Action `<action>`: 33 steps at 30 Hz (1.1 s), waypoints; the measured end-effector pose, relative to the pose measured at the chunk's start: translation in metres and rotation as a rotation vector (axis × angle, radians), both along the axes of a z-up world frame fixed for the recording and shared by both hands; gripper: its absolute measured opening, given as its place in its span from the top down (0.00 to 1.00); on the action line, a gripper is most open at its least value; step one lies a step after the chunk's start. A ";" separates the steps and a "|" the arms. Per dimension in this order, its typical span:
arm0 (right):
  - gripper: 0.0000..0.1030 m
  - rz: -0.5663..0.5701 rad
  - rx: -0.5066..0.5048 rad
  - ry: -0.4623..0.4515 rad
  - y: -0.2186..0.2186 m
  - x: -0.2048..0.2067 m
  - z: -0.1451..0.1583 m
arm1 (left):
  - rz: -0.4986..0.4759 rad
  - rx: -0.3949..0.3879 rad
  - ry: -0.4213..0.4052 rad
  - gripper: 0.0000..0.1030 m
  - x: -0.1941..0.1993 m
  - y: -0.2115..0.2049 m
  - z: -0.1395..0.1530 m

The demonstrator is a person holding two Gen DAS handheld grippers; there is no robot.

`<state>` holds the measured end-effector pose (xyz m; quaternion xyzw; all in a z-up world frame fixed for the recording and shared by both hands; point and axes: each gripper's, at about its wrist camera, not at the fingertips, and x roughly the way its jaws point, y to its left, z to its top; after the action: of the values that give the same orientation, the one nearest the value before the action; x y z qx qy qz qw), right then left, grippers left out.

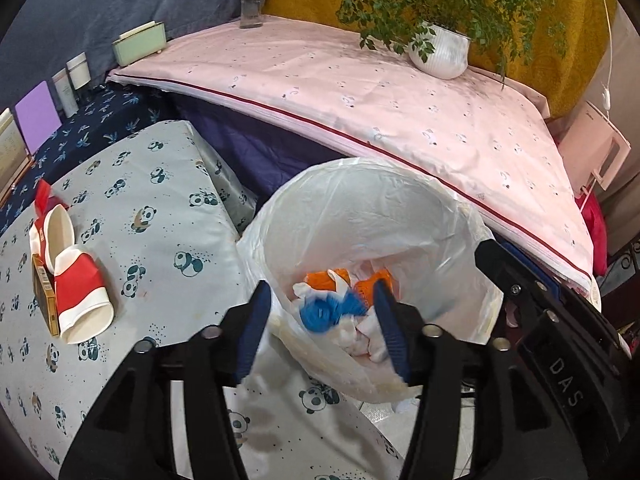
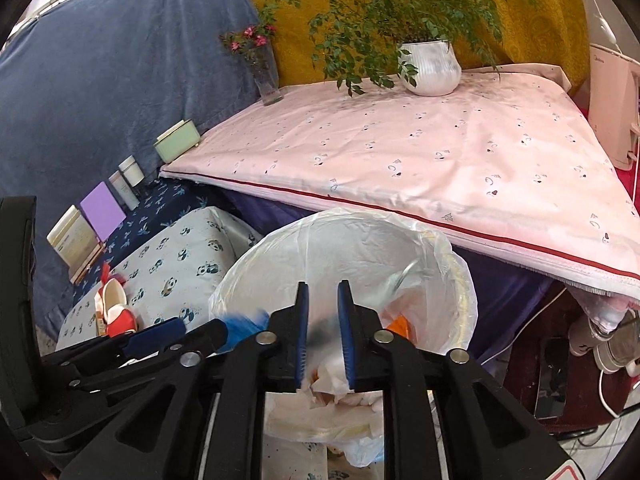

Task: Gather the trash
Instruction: 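Move both tools back over the cigarette box and paper cups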

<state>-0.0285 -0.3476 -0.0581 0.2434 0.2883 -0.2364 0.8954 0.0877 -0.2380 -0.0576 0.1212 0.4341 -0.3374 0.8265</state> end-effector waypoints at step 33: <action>0.65 0.143 -0.072 0.009 0.077 0.040 0.023 | 0.223 -0.046 0.013 0.32 0.038 0.107 0.004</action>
<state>0.0111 -0.2707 -0.0350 0.1887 0.3003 -0.1833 0.9168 0.1259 -0.1311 -0.0535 0.0510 0.4424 -0.2541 0.8586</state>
